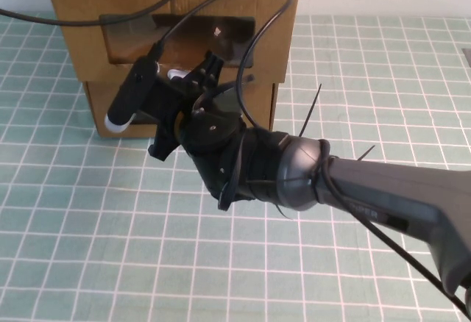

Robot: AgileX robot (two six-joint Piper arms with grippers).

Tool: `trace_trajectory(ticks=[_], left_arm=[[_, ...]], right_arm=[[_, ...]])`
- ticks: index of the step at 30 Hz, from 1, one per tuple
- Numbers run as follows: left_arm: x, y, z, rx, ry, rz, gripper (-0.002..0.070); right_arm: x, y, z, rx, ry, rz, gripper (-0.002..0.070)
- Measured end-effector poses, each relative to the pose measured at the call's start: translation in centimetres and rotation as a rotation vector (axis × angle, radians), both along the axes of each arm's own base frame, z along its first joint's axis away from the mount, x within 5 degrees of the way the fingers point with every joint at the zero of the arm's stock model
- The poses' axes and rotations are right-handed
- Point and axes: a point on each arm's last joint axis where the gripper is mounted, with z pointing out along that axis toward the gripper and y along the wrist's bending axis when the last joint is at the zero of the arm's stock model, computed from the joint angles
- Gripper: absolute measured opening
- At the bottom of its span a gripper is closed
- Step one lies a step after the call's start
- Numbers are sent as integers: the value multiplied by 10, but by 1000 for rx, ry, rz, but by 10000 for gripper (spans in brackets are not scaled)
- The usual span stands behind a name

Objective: Close the shoe box
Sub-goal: Close the shoe box with your right arm

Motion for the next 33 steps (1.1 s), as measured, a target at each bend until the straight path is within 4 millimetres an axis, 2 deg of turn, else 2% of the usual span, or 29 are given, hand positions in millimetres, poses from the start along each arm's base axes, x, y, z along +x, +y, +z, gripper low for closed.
trace_trajectory(ticks=[4, 10, 20, 29, 33], left_arm=[[0, 0, 0, 1, 0, 0, -5], [0, 0, -1, 2, 1, 0, -5], [1, 0, -1, 12, -17, -10, -5], [1, 0, -2, 14, -15, -13, -5], [1, 0, -3, 20, -16, -12, -5]], right_arm=[[5, -1, -2, 16, 13, 19, -15], [23, -8, 1, 88, 38, 11, -15], [43, -3, -3, 156, 58, 35, -15], [45, -3, -4, 251, 132, 25, -15], [42, -4, 8, 344, 191, 32, -15]])
